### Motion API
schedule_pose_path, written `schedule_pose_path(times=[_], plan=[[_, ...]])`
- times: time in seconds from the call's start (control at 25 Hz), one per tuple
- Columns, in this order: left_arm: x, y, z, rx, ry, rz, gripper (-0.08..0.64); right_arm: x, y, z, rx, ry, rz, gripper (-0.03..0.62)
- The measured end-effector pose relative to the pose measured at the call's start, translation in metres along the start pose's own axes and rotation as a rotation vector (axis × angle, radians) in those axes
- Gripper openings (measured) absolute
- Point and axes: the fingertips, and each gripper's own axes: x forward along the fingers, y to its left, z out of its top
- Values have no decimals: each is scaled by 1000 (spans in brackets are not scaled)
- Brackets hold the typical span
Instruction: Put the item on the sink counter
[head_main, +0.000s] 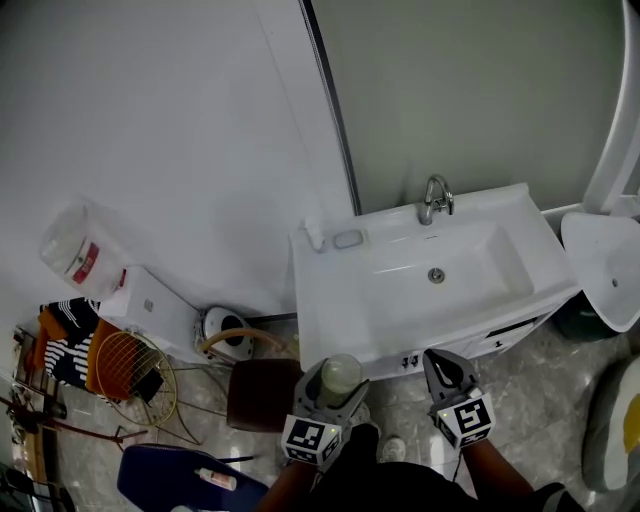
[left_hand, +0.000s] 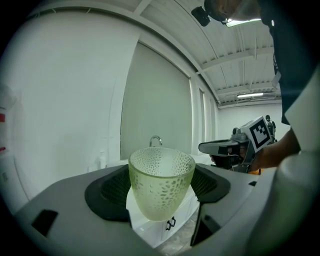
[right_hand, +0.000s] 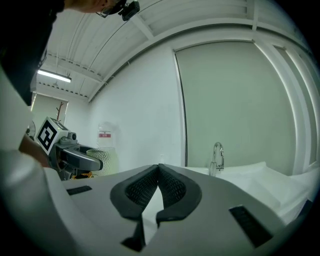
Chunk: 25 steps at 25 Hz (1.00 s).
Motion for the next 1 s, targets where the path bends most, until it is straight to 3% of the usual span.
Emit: schedule_pose_path(times=[0.36, 0.56, 1.0], plan=[[52, 59, 5, -26, -36, -13, 387, 79, -17, 9, -34, -4, 24, 14], [81, 105, 11, -29, -33, -3, 387, 144, -31, 17, 46, -10, 59, 14], [134, 182, 22, -40, -24, -8, 387, 238, -43, 34, 26, -14, 90, 14]])
